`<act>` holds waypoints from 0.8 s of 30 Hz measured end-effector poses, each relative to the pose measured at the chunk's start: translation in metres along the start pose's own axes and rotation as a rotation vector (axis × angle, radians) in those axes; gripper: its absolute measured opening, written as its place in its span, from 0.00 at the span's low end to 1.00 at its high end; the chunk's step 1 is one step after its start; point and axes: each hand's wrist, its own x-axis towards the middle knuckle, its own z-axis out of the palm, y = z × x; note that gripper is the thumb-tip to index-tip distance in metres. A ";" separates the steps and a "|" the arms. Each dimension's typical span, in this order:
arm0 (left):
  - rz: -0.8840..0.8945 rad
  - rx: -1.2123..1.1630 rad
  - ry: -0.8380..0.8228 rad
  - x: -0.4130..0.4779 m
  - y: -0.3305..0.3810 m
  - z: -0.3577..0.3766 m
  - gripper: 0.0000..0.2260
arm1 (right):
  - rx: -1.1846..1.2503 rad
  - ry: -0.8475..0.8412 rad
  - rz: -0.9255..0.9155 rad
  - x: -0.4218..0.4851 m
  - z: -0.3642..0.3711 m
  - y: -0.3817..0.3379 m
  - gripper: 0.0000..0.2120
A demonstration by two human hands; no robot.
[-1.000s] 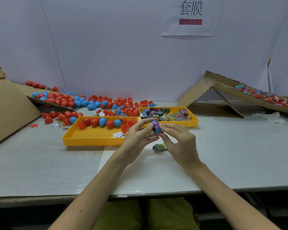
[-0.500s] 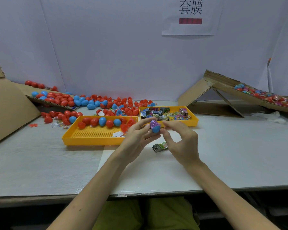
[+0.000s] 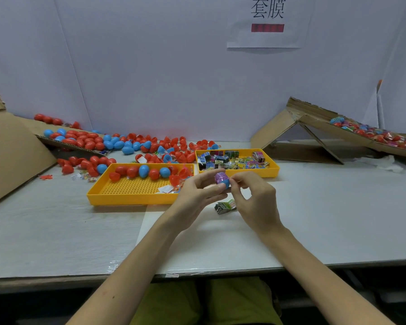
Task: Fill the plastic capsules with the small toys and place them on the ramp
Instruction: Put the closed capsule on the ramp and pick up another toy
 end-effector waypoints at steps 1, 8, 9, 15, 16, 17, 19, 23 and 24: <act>0.007 0.009 0.014 0.000 -0.001 0.000 0.18 | -0.007 -0.008 0.004 0.000 0.001 0.001 0.03; 0.053 0.069 0.057 0.000 -0.003 0.001 0.13 | 0.019 -0.023 0.003 0.000 0.001 0.001 0.02; 0.051 0.073 0.057 0.001 -0.004 0.001 0.13 | 0.032 -0.024 0.015 0.000 0.001 0.000 0.01; 0.064 0.061 0.082 0.001 -0.003 0.000 0.17 | 0.123 -0.172 0.017 -0.001 -0.002 -0.004 0.19; 0.069 0.073 0.085 0.001 -0.003 0.000 0.17 | 0.108 -0.197 -0.010 -0.001 -0.002 -0.004 0.21; 0.076 0.098 0.090 0.001 -0.004 0.000 0.17 | 0.091 -0.200 -0.031 -0.001 -0.002 -0.003 0.21; 0.086 0.141 0.088 0.001 -0.005 0.000 0.17 | 0.068 -0.168 -0.048 0.000 -0.001 -0.001 0.18; 0.072 0.164 0.067 0.003 -0.006 0.002 0.23 | 0.106 -0.063 0.074 0.005 -0.003 0.003 0.13; 0.108 0.243 0.085 0.003 -0.007 0.001 0.23 | 0.143 -0.016 0.154 0.007 -0.004 0.004 0.12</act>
